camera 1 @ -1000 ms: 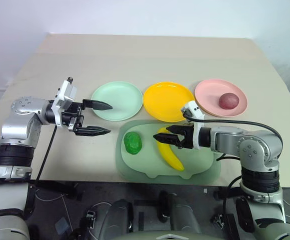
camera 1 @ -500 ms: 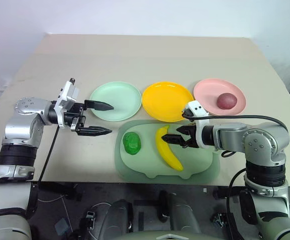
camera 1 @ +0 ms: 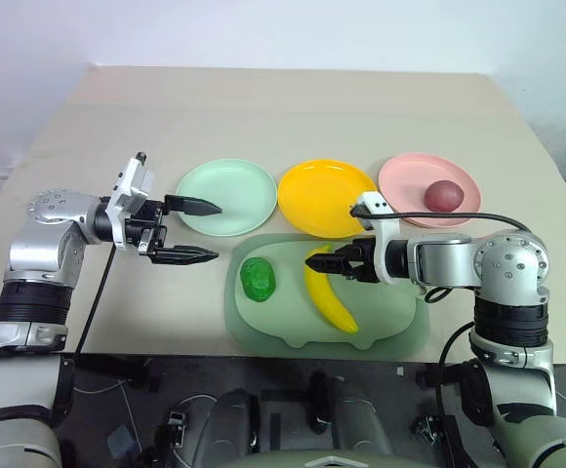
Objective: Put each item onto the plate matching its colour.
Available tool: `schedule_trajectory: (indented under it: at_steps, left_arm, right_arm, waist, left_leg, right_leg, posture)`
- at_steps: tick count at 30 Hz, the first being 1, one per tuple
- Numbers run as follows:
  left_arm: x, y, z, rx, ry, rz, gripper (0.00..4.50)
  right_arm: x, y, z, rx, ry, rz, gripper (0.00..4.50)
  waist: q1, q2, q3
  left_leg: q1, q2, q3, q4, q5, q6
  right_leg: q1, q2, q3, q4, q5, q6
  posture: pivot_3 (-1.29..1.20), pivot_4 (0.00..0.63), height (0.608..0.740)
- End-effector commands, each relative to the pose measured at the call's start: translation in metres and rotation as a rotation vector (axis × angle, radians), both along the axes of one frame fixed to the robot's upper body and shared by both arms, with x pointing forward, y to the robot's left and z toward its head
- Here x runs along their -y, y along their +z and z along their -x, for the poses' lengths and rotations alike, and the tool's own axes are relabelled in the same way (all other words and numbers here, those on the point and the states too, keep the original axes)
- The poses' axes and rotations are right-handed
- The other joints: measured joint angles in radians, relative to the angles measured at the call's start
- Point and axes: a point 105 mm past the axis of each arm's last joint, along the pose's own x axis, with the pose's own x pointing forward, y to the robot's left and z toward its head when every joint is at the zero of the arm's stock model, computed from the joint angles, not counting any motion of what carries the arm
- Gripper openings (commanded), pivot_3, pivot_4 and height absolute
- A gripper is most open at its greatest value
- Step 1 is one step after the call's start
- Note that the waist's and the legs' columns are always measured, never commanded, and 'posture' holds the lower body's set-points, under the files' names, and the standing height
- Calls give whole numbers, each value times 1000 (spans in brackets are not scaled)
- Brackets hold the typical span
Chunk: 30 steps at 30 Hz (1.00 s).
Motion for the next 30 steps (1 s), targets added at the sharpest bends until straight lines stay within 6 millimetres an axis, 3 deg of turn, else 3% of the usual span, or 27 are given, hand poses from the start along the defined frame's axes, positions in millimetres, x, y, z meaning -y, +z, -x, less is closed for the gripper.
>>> schedule_trajectory:
  at_steps: [1,13,18,23,30]
  left_arm:
    - [-1,13,0,51,5,7,4500]
    - [2,17,-1,53,8,15,4500]
    - [3,16,-2,55,8,10,4500]
    - [3,17,-2,60,12,13,4500]
    - [2,20,-2,74,20,13,4500]
  right_arm:
    - [-5,6,4,10,25,-8,4484]
    - [-11,-11,15,-88,72,31,4484]
    - [-9,-14,15,-26,33,131,4484]
    - [-15,-18,18,-73,49,81,4484]
    - [-16,-34,25,-67,72,211,4484]
  waist:
    - [0,0,0]
    - [-1,0,0]
    - [-1,0,0]
    - [-1,0,0]
    - [-9,-1,-1]
  left_leg:
    - [0,0,0,0,0,0]
    - [0,1,0,0,0,0]
    - [0,1,0,0,0,0]
    - [0,1,-1,0,0,0]
    - [0,2,-1,0,0,0]
  right_leg:
    - [0,0,0,0,0,0]
    - [0,0,0,0,0,0]
    - [0,0,0,0,0,0]
    - [0,0,0,-1,0,0]
    - [0,0,0,-1,0,0]
  posture:
    - [0,150,740]
    - [0,150,740]
    - [0,150,740]
    - [0,150,740]
    - [0,150,740]
